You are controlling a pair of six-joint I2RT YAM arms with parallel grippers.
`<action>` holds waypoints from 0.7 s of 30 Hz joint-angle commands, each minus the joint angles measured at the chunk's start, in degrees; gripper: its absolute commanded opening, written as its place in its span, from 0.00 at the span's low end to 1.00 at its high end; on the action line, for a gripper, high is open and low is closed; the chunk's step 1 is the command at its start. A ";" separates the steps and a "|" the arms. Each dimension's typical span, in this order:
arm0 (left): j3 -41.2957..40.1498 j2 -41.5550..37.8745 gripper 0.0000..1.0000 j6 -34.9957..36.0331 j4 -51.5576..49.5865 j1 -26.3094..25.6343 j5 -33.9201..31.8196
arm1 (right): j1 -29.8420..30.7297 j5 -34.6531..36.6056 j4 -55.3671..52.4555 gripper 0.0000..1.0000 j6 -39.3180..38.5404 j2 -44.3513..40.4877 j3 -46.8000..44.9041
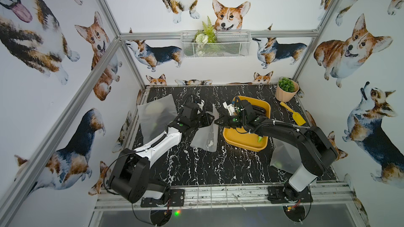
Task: Place the eggplant in a zip-top bag and seal the zipper
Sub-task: Open the zipper of the food storage bag at the center of the board.
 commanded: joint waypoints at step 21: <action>-0.95 0.79 0.15 -1.75 2.96 0.44 1.19 | 0.04 1.23 -2.18 0.00 -1.56 0.25 0.64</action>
